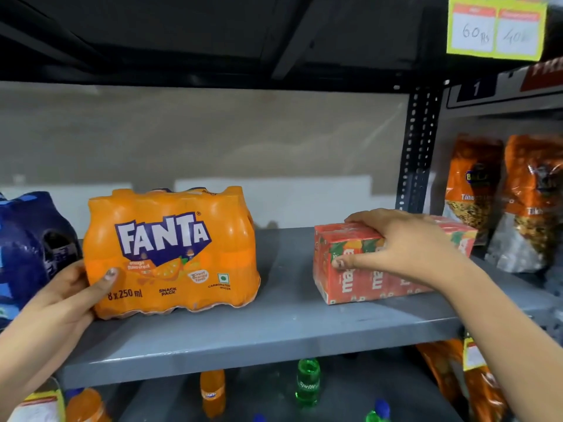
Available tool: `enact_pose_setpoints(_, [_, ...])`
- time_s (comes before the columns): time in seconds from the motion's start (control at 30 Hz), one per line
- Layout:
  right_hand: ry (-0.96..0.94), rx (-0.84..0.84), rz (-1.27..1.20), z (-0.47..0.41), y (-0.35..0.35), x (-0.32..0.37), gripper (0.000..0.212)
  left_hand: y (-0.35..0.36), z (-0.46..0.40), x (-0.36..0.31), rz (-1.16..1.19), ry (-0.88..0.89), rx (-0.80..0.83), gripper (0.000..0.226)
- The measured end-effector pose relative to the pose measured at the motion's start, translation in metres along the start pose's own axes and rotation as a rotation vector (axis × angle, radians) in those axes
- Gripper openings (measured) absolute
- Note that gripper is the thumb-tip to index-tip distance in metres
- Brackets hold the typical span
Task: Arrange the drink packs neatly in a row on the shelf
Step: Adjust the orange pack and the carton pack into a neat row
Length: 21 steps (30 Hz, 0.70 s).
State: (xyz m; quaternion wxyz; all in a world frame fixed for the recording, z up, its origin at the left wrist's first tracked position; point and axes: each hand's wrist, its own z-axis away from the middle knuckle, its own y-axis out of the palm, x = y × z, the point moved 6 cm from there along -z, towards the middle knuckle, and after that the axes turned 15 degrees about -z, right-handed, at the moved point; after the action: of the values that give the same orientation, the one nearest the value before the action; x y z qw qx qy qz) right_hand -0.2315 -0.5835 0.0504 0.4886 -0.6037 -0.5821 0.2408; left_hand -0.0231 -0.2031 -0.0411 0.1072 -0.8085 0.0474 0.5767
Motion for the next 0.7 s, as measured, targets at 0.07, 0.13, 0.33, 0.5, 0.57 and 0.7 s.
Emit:
enact_pose_setpoints(0.07, [0.006,-0.003,0.002,0.000,0.000,0.001,0.095,0.003,0.000,-0.003,0.021,0.005,0.012,0.027])
enact_pose_setpoints(0.13, [0.009,-0.007,-0.002,0.001,-0.001,0.002,0.094,0.001,-0.001,-0.003,0.026,-0.005,-0.001,0.029])
enact_pose_setpoints(0.33, [0.046,-0.004,0.053,0.000,0.000,-0.001,0.099,0.001,0.003,-0.009,-0.006,0.032,0.069,0.089])
enact_pose_setpoints(0.5, [-0.226,-0.239,-0.707,0.029,0.014,0.051,0.057,0.002,0.002,-0.014,-0.006,-0.037,0.135,0.108])
enact_pose_setpoints(0.57, [-0.196,-0.161,-1.034,0.040,0.040,0.074,0.048,0.004,0.004,-0.017,-0.003,-0.054,0.141,0.110])
enact_pose_setpoints(0.7, [-0.070,0.048,-1.310,0.040,0.095,0.102,0.056,0.006,0.012,-0.022,-0.015,-0.053,0.148,0.115])
